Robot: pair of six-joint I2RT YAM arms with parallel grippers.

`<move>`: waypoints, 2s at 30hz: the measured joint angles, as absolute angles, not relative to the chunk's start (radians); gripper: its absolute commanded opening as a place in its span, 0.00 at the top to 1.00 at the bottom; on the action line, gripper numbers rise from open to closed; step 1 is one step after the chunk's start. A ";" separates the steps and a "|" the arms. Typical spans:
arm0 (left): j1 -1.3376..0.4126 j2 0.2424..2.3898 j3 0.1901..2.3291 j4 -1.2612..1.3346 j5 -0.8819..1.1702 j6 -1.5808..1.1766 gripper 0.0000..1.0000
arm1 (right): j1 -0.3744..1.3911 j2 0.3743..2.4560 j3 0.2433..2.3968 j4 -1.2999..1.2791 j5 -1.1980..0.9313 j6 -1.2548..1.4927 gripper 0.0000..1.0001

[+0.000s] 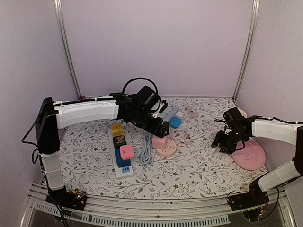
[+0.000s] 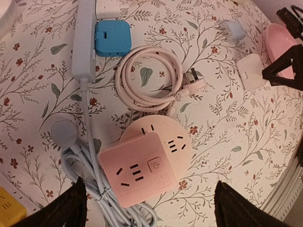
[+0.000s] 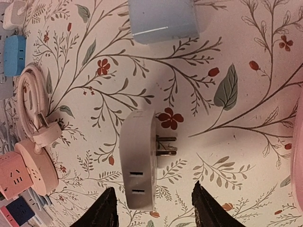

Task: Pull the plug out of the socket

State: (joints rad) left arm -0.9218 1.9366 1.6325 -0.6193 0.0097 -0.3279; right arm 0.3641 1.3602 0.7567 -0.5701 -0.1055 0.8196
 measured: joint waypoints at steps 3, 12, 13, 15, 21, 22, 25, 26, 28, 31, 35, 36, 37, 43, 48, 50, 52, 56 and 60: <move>-0.922 1.936 1.626 -0.618 0.010 -0.332 0.06 | 0.364 1.341 0.787 -0.588 -0.099 0.812 0.39; -0.922 1.955 1.633 -0.617 0.010 -0.361 0.07 | 0.426 1.282 0.882 -0.568 -0.110 0.796 0.26; -0.922 1.967 1.637 -0.617 0.009 -0.366 0.07 | 0.440 1.282 0.889 -0.559 -0.115 0.795 0.26; -0.922 2.004 1.650 -0.617 0.009 -0.376 0.07 | 0.476 1.286 0.903 -0.524 -0.131 0.794 0.26; -0.922 2.138 1.712 -0.650 -0.018 -0.415 0.11 | 0.527 1.361 0.910 -0.362 -0.223 0.796 0.33; -0.922 2.163 1.738 -0.665 -0.023 -0.421 0.12 | 0.527 1.382 0.909 -0.334 -0.245 0.797 0.36; -0.922 2.213 1.805 -0.694 -0.036 -0.443 0.20 | 0.527 1.446 0.907 -0.255 -0.311 0.803 0.49; -0.922 2.223 1.824 -0.702 -0.039 -0.453 0.24 | 0.527 1.468 0.905 -0.226 -0.337 0.809 0.56; -0.923 2.237 1.866 -0.732 -0.046 -0.474 0.28 | 0.527 1.512 0.904 -0.173 -0.390 0.817 0.71; -0.924 2.258 1.933 -0.768 -0.058 -0.503 0.37 | 0.527 1.570 0.904 -0.112 -0.460 0.826 0.91; -0.933 2.276 1.969 -0.794 -0.071 -0.553 0.36 | 0.527 1.647 0.905 -0.060 -0.550 0.830 0.96; -0.936 2.280 1.979 -0.802 -0.075 -0.568 0.29 | 0.527 1.659 0.906 -0.057 -0.563 0.826 0.96; -0.941 2.284 1.987 -0.810 -0.080 -0.581 0.27 | 0.527 1.675 0.906 -0.052 -0.582 0.822 0.96; -0.991 2.293 2.015 -0.860 -0.115 -0.654 0.26 | 0.528 1.727 0.907 -0.036 -0.648 0.788 0.96; -1.028 2.293 2.030 -0.899 -0.142 -0.717 0.20 | 0.529 1.751 0.921 -0.035 -0.683 0.760 0.96; -1.034 2.294 2.031 -0.911 -0.147 -0.738 0.16 | 0.529 1.763 0.930 -0.033 -0.689 0.749 0.97; -1.036 2.300 2.040 -0.927 -0.151 -0.758 0.14 | 0.529 1.769 0.930 -0.033 -0.690 0.739 0.97; -1.041 2.313 2.049 -0.952 -0.159 -0.803 0.14 | 0.529 1.774 0.926 -0.032 -0.690 0.725 0.97; -1.060 2.314 2.049 -0.965 -0.165 -0.852 0.21 | 0.529 1.774 0.901 -0.025 -0.690 0.716 0.97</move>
State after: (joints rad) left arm -1.0603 2.3138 2.0487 -0.9649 -0.1650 -0.8516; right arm 0.5285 1.7741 0.9009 -0.0254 -0.6895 0.7162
